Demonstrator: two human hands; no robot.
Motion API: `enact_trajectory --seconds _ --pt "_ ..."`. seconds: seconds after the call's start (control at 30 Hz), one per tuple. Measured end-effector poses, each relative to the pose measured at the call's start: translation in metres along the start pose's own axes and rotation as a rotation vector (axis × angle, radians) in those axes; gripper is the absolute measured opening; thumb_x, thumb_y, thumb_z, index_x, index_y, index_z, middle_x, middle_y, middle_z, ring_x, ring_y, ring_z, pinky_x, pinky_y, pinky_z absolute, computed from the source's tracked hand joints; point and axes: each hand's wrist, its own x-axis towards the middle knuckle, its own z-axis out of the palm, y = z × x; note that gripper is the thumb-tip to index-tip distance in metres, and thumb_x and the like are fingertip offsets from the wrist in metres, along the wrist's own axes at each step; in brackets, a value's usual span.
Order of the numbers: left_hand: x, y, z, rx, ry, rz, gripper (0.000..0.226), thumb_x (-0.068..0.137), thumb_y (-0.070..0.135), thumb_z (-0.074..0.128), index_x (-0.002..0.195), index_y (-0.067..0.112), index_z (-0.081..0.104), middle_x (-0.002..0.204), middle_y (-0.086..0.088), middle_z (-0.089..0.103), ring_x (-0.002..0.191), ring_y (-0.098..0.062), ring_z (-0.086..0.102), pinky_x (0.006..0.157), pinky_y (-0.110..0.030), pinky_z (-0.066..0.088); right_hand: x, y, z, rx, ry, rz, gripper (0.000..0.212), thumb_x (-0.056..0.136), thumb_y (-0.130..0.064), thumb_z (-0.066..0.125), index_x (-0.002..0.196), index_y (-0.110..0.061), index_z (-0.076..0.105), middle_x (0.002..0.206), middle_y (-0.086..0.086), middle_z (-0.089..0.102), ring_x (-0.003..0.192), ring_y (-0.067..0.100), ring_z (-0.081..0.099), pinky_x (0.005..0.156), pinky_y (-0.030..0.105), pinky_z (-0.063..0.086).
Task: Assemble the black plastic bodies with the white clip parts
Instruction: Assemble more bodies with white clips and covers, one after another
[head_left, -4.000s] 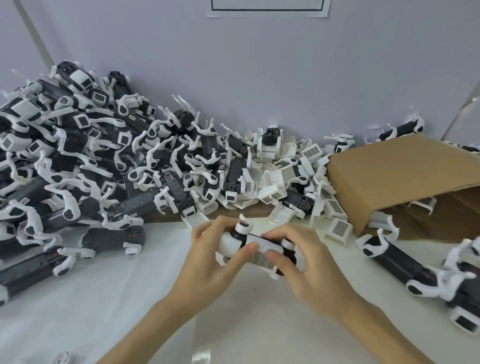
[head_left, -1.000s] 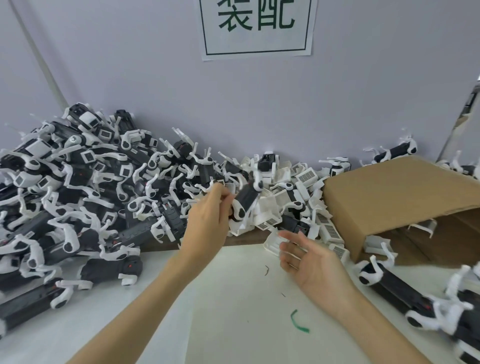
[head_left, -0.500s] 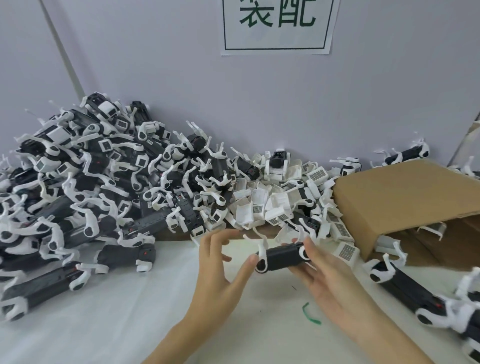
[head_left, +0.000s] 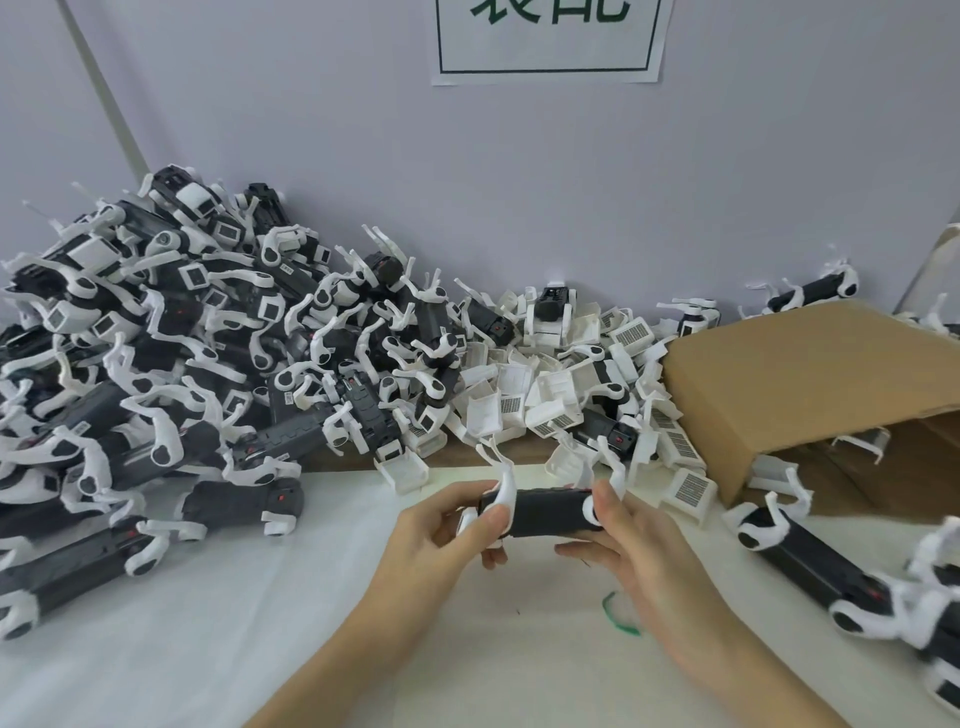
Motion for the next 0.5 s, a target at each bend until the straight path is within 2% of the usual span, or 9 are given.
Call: enact_trajectory --seconds 0.07,0.13,0.2,0.23,0.33,0.4,0.43,0.5 --pt "0.001 0.002 0.0 0.021 0.018 0.021 0.047 0.089 0.055 0.071 0.124 0.023 0.075 0.087 -0.007 0.072 0.075 -0.02 0.065 0.083 -0.026 0.049 -0.001 -0.004 0.0 -0.038 -0.025 -0.007 0.066 0.095 -0.058 0.058 0.125 0.0 0.065 0.125 0.011 0.074 0.111 0.031 0.073 0.096 0.043 0.058" --pt "0.001 0.005 0.002 -0.035 0.003 -0.009 0.049 0.087 0.053 0.073 0.125 0.022 0.075 0.094 -0.011 0.072 0.074 -0.025 0.063 0.079 -0.035 0.05 -0.002 -0.008 0.0 -0.028 -0.04 0.004 0.06 0.099 -0.054 0.06 0.125 0.0 0.061 0.121 0.015 0.073 0.102 0.037 0.076 0.08 0.038 0.062" --pt "0.001 0.008 0.003 -0.233 -0.046 -0.119 0.05 0.083 0.047 0.079 0.127 0.023 0.075 0.094 -0.002 0.069 0.069 -0.027 0.059 0.063 -0.031 0.047 -0.004 -0.012 -0.001 -0.068 -0.019 0.018 0.059 0.092 -0.054 0.057 0.12 -0.003 0.061 0.108 0.021 0.069 0.085 0.043 0.076 0.063 0.037 0.058" --pt "0.001 0.009 0.001 -0.319 -0.084 -0.175 0.054 0.083 0.042 0.082 0.132 0.022 0.072 0.094 0.002 0.067 0.067 -0.027 0.057 0.058 -0.027 0.044 -0.005 -0.013 -0.002 -0.113 -0.015 0.022 0.059 0.09 -0.057 0.056 0.118 -0.005 0.061 0.101 0.015 0.07 0.077 0.045 0.075 0.056 0.036 0.052" --pt "0.003 0.01 -0.004 -0.364 -0.196 -0.225 0.055 0.091 0.03 0.078 0.141 0.011 0.065 0.108 -0.004 0.068 0.071 -0.028 0.059 0.057 -0.025 0.045 -0.005 -0.014 -0.007 -0.214 -0.018 0.027 0.069 0.089 -0.068 0.056 0.118 -0.006 0.062 0.096 0.013 0.077 0.062 0.041 0.07 0.052 0.034 0.041" --pt "0.003 0.011 -0.006 -0.381 -0.221 -0.223 0.052 0.09 0.019 0.076 0.139 0.004 0.064 0.116 -0.012 0.066 0.079 -0.029 0.063 0.063 -0.026 0.049 -0.004 -0.014 -0.01 -0.173 -0.052 0.076 0.075 0.081 -0.076 0.069 0.119 -0.012 0.063 0.092 0.015 0.076 0.056 0.031 0.064 0.051 0.031 0.037" --pt "0.004 0.011 -0.008 -0.39 -0.226 -0.211 0.052 0.089 0.01 0.074 0.139 0.003 0.063 0.12 -0.015 0.064 0.085 -0.03 0.064 0.068 -0.027 0.05 -0.004 -0.016 -0.012 -0.09 -0.111 0.131 0.073 0.075 -0.072 0.079 0.122 -0.018 0.064 0.093 0.015 0.073 0.057 0.026 0.06 0.053 0.029 0.036" --pt "0.006 0.011 -0.012 -0.393 -0.25 -0.157 0.061 0.083 -0.008 0.067 0.141 0.01 0.06 0.126 -0.015 0.063 0.096 -0.032 0.064 0.077 -0.03 0.05 -0.004 -0.019 -0.02 0.145 -0.273 0.224 0.06 0.078 -0.039 0.091 0.132 -0.035 0.065 0.103 0.017 0.069 0.071 0.022 0.061 0.06 0.027 0.041"
